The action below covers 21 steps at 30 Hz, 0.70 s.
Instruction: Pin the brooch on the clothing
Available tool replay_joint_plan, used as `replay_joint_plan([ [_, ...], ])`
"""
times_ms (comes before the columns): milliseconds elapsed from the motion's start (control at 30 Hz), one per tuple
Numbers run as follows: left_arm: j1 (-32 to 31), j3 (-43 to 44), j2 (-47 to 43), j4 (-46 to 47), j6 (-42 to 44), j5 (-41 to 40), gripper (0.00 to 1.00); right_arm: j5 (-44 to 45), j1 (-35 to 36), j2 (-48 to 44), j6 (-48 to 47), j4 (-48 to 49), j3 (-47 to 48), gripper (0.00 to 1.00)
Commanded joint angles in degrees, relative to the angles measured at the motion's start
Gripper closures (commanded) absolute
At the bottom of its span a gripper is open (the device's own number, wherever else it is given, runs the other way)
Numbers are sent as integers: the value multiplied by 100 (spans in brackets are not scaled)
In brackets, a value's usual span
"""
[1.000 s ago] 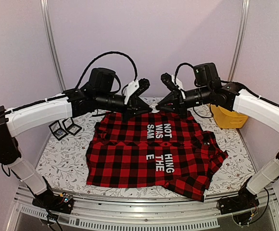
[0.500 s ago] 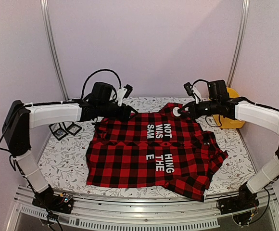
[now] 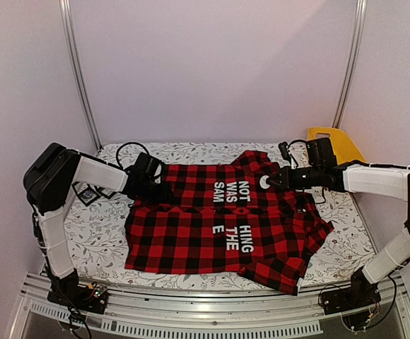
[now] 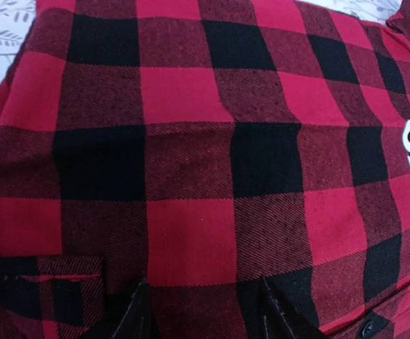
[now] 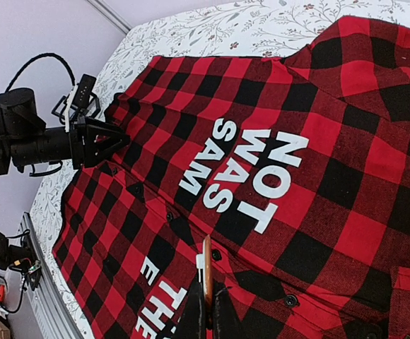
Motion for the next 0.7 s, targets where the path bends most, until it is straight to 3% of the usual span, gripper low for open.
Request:
replay_joint_plan([
  [0,482,-452,118,-465,-208,-693,49,-95,11,-10,103,311,25,100],
  [167,730,-535,-124,-411,57,-1012,49,-362,11,66,9,454,82,100],
  [300,547,-549,-501,362,620,-456,44,-691,15,2,-75,693,-33,100],
  [433,-241,-816,-1359,1596,1848,25,38,-1029,157,-288,-33,1009,-106,100],
  [533,-1026,-1133,-2010,2850,2620,829,37,-1084,522,-803,-145,1475,-200,100],
  [667,-1557,-1517,-2588,4469,2434,2293,44,-1261,1026,-1325,-140,2286,-394,100],
])
